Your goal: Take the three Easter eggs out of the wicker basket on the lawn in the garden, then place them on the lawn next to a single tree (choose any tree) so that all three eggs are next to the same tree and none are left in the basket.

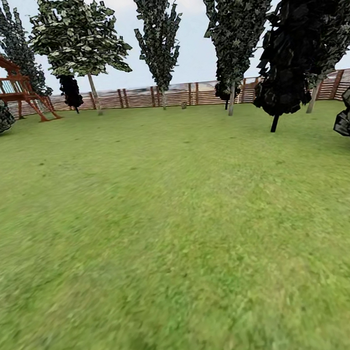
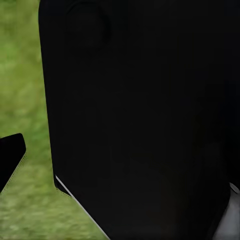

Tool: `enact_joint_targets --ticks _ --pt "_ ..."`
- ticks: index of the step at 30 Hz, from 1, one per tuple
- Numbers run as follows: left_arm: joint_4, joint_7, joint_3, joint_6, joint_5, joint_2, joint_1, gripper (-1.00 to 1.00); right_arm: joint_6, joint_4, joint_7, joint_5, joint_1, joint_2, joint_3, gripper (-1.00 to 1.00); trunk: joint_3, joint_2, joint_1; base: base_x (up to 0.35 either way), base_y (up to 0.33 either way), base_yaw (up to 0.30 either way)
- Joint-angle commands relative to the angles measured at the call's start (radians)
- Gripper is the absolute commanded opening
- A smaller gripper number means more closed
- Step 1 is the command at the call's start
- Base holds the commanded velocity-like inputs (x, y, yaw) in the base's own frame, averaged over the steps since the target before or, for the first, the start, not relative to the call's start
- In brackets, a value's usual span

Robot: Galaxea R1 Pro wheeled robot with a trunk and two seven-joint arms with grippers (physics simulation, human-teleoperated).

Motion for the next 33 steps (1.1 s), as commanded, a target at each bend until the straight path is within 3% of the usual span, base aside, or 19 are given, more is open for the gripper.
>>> enact_joint_targets --ticks 1,33 --pt "0.0 -0.001 0.003 -0.002 0.001 0.0 0.0 1.0 -0.004 0.001 0.003 0.002 -0.001 0.0 -0.005 1.0 -0.001 0.0 0.001 0.332 0.0 0.0" --pt "0.0 -0.001 0.003 -0.002 0.002 0.0 0.0 1.0 -0.004 0.001 0.003 0.002 -0.001 -0.001 -0.005 1.0 -0.001 0.0 0.001 0.332 0.0 0.0"
